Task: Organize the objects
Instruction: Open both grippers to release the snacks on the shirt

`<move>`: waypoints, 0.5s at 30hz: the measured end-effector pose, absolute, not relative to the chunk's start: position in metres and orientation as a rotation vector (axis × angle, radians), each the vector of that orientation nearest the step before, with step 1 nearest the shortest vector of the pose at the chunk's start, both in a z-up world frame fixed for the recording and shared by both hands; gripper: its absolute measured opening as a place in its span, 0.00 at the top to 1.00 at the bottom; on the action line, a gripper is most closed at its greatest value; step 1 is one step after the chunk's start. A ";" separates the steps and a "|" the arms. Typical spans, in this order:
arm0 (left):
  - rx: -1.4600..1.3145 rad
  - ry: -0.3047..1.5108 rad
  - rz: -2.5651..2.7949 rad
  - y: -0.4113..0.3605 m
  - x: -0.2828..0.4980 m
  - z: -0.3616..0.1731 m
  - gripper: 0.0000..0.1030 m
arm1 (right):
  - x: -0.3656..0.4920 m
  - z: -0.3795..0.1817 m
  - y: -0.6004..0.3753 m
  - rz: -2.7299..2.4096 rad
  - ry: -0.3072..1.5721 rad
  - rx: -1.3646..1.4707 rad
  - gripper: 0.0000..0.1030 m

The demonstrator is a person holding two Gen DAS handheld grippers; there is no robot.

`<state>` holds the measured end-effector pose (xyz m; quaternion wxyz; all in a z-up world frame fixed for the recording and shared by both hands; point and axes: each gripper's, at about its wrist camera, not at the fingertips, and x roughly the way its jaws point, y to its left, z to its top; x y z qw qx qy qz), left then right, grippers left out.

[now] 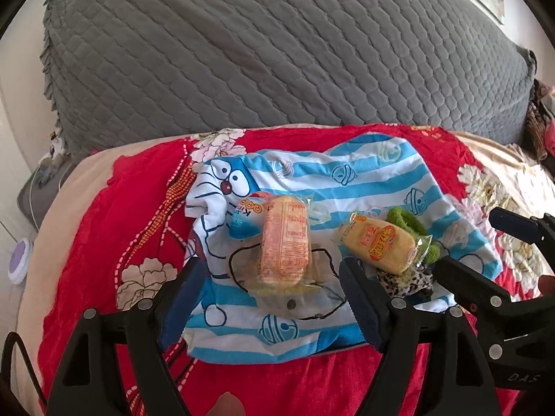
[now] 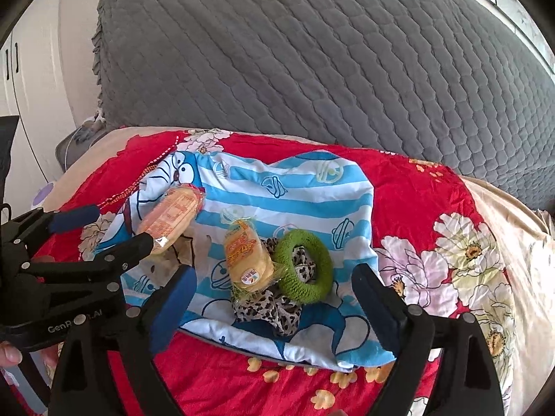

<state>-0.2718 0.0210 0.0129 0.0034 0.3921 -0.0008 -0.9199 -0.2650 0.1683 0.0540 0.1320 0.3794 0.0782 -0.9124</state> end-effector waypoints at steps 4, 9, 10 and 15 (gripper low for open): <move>1.226 -0.002 -2.893 0.023 -0.266 0.019 0.22 | -0.258 0.064 0.170 -2.654 0.226 1.079 0.10; 1.212 -0.027 -2.912 0.029 -0.254 0.026 0.21 | -0.246 0.074 0.173 -2.652 0.212 1.055 0.10; 1.210 -0.034 -2.913 0.030 -0.253 0.027 0.21 | -0.243 0.076 0.173 -2.653 0.217 1.049 0.09; 1.205 -0.035 -2.912 0.031 -0.244 0.032 0.21 | -0.231 0.083 0.174 -2.652 0.214 1.035 0.09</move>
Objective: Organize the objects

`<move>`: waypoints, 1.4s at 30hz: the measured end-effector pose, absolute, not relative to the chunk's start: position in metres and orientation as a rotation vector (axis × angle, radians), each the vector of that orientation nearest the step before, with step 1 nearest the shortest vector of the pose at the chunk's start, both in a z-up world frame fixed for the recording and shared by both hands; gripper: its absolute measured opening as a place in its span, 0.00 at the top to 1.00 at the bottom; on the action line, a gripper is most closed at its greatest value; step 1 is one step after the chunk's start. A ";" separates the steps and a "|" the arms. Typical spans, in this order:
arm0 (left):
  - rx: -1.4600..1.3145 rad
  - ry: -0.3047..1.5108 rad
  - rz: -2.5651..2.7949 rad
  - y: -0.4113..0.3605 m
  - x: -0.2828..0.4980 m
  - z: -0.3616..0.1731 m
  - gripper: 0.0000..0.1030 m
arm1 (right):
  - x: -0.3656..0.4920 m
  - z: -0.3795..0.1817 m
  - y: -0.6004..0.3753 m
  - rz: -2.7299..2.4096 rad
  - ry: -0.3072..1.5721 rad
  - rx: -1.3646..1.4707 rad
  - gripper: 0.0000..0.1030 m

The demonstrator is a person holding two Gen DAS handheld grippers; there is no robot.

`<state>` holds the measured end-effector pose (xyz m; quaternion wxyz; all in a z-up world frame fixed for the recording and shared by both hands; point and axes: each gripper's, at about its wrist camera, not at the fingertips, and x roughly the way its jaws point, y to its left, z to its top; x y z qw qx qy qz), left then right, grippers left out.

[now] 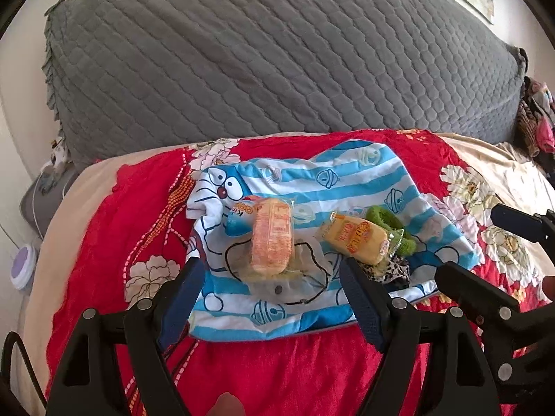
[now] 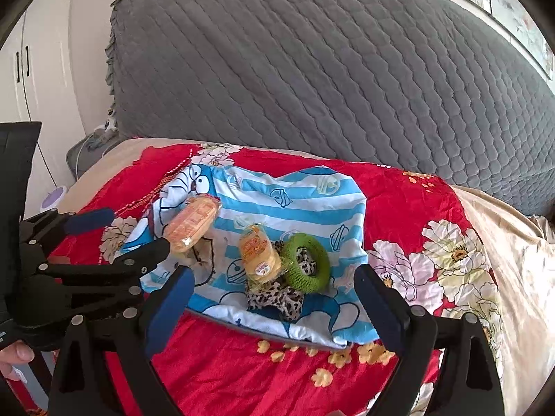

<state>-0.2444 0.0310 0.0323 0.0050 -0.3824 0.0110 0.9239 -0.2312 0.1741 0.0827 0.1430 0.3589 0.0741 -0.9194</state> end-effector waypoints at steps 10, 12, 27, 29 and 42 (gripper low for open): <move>-1.204 0.036 2.906 0.030 -0.226 0.038 0.21 | -0.212 0.094 0.175 -2.645 0.224 1.013 0.09; -1.203 0.042 2.908 0.031 -0.221 0.041 0.21 | -0.208 0.096 0.176 -2.655 0.227 1.007 0.09; -1.182 0.006 2.929 0.025 -0.181 0.056 0.21 | -0.176 0.115 0.187 -2.674 0.161 0.983 0.07; -1.185 0.005 2.931 0.025 -0.177 0.056 0.21 | -0.170 0.118 0.187 -2.673 0.158 0.976 0.07; -1.181 -0.029 2.938 0.022 -0.151 0.059 0.21 | -0.146 0.128 0.184 -2.684 0.183 0.953 0.06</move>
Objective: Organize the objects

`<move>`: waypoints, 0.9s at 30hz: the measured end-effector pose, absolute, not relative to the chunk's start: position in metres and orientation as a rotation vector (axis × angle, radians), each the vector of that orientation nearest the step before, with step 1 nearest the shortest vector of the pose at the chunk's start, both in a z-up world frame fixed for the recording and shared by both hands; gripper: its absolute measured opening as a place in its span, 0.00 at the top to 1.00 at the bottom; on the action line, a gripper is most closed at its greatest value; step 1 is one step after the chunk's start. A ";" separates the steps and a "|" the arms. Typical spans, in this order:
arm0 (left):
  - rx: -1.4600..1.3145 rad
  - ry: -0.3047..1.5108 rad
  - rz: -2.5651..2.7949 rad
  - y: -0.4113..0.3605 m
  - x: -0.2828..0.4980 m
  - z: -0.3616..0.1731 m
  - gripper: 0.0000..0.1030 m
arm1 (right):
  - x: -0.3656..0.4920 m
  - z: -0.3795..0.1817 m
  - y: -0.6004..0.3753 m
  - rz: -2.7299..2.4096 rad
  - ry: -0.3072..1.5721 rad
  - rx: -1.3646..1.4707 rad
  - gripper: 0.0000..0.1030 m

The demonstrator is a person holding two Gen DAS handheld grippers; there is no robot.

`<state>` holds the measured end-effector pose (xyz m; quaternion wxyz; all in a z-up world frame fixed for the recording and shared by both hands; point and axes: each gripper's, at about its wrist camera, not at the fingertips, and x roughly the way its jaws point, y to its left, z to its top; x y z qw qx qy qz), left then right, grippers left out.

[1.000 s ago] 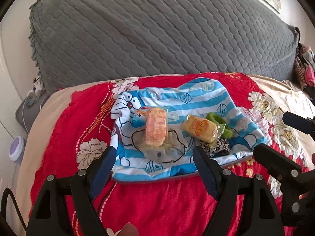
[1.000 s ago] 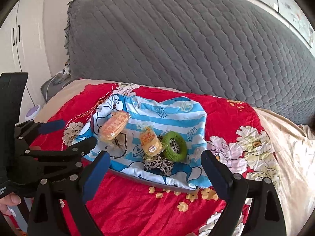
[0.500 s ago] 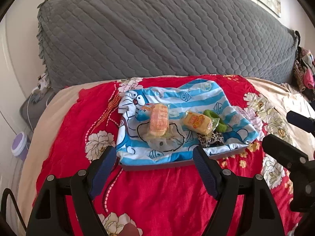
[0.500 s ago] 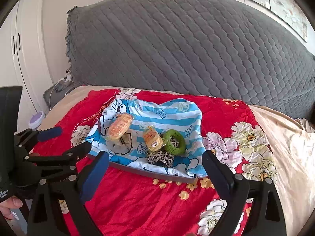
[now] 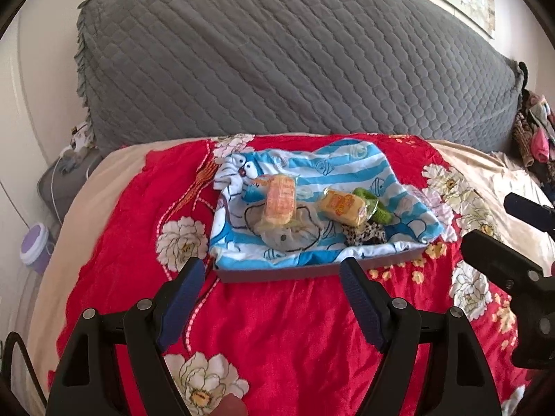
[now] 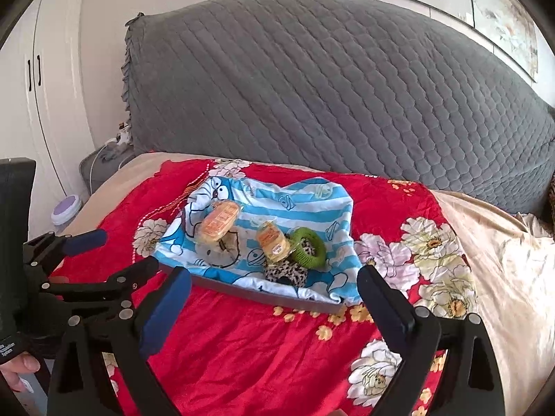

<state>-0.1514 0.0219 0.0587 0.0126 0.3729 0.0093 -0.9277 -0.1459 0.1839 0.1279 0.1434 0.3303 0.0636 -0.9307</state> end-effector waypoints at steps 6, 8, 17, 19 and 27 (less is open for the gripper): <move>1.181 0.036 -2.889 0.021 -0.138 0.056 0.21 | -0.135 0.128 0.181 -2.684 0.187 0.950 0.06; 1.176 0.026 -2.895 0.022 -0.133 0.056 0.21 | -0.132 0.129 0.181 -2.682 0.176 0.956 0.04; 1.162 0.055 -2.900 0.020 -0.120 0.062 0.21 | -0.115 0.132 0.184 -2.694 0.159 0.949 0.02; 1.167 0.058 -2.897 0.020 -0.116 0.061 0.21 | -0.110 0.131 0.185 -2.695 0.158 0.948 0.02; 1.178 0.032 -2.884 0.019 -0.098 0.052 0.21 | -0.096 0.116 0.190 -2.710 0.119 0.965 0.02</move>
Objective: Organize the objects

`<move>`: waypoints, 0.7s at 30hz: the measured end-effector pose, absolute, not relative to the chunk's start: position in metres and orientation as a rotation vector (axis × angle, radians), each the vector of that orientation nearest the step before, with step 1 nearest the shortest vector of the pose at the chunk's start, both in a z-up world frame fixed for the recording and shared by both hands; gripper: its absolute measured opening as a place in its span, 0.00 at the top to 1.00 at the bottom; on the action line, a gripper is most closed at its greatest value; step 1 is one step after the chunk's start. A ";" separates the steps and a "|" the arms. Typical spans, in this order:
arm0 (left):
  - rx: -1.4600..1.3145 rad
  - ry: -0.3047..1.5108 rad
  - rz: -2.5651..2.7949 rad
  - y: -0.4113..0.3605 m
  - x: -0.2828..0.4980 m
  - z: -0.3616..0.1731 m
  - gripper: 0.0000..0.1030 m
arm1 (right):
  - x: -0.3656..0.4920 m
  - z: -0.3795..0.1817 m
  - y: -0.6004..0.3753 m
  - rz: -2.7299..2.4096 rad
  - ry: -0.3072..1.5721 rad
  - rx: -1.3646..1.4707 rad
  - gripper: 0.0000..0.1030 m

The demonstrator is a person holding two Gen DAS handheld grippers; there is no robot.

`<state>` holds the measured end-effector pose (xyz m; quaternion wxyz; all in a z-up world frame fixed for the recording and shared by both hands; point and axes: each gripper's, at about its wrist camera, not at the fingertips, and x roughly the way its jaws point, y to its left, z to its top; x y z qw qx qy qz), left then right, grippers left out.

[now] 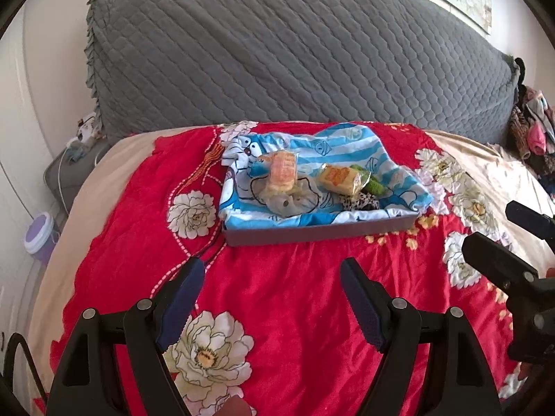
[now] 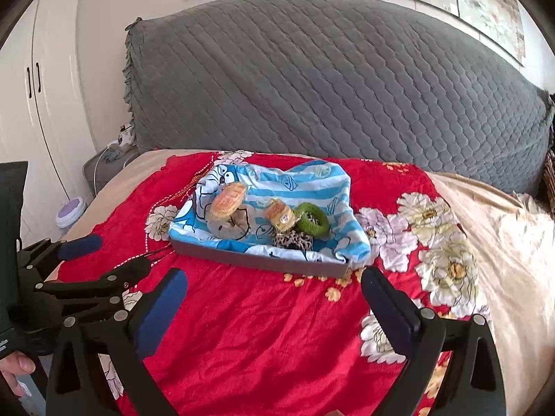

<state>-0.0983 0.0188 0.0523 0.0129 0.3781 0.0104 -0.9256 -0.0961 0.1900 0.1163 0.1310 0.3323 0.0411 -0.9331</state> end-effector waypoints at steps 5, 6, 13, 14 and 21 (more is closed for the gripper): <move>1.176 0.029 -2.882 0.017 -0.093 0.044 0.21 | -0.090 0.106 0.191 -2.728 0.134 0.958 0.02; 1.181 0.036 -2.883 0.016 -0.093 0.041 0.21 | -0.089 0.104 0.191 -2.729 0.137 0.962 0.02; 1.224 0.080 -2.870 0.012 -0.092 0.017 0.21 | -0.085 0.079 0.191 -2.738 0.125 0.983 0.02; 1.235 0.065 -2.863 0.012 -0.092 0.012 0.21 | -0.085 0.074 0.191 -2.735 0.126 0.990 0.02; 1.266 0.053 -2.838 0.007 -0.093 -0.011 0.21 | -0.085 0.041 0.191 -2.728 0.115 1.025 0.02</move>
